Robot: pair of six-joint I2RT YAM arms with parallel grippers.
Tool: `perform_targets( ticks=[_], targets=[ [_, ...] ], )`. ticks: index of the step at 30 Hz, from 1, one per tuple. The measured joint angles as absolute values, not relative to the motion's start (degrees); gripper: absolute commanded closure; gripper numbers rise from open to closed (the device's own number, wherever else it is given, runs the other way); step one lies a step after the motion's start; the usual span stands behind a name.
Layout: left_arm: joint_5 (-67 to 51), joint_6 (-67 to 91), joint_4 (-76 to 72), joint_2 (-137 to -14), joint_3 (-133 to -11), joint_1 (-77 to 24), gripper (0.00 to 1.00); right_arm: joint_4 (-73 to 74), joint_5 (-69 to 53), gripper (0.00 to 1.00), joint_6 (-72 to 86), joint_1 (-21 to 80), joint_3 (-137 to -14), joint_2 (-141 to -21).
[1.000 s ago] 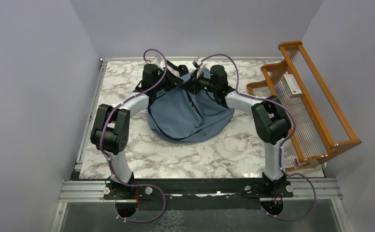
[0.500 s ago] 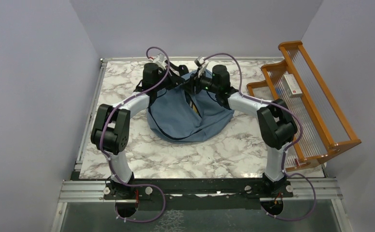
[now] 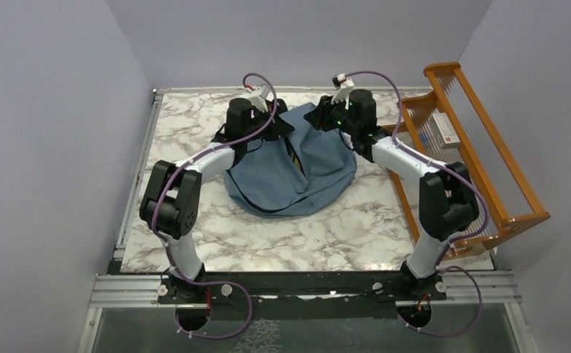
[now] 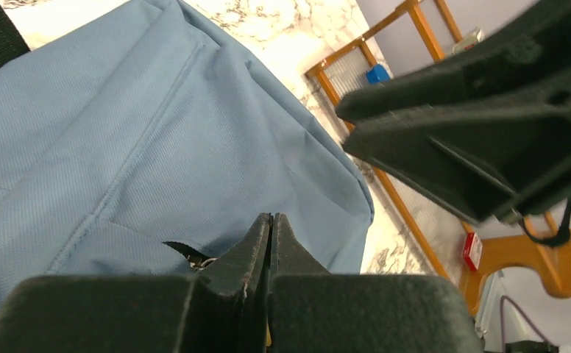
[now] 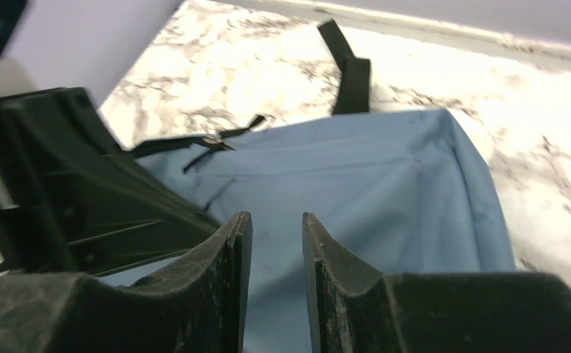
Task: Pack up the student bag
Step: Zip the student bag at the center of the board.
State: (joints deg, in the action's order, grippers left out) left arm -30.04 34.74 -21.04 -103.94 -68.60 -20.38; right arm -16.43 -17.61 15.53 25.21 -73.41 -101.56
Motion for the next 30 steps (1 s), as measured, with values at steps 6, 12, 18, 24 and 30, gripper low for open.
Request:
perform_targets(
  ticks=[6,12,18,24,30],
  targets=[
    [-30.50,30.96,-20.95,-101.30,-65.06,-21.85,1.00,-13.10,-18.04,0.69,16.73,23.68,-70.78,-101.56],
    [-30.37,27.94,-20.23,-98.50,-62.70,-23.94,1.00,-12.05,-20.51,0.70,18.39,23.66,-70.65,-101.86],
    [-30.06,25.61,-18.46,-95.72,-60.93,-26.89,1.00,-11.90,-22.87,0.69,19.97,23.53,-70.72,-104.05],
    [-29.23,25.52,-17.32,-95.29,-60.36,-27.86,1.00,-11.42,-24.14,0.68,20.49,23.51,-71.13,-105.69],
    [-26.52,28.42,-17.04,-95.04,-60.42,-27.51,1.00,-13.32,-24.03,0.61,18.28,23.51,-67.85,-103.33]
  ],
)
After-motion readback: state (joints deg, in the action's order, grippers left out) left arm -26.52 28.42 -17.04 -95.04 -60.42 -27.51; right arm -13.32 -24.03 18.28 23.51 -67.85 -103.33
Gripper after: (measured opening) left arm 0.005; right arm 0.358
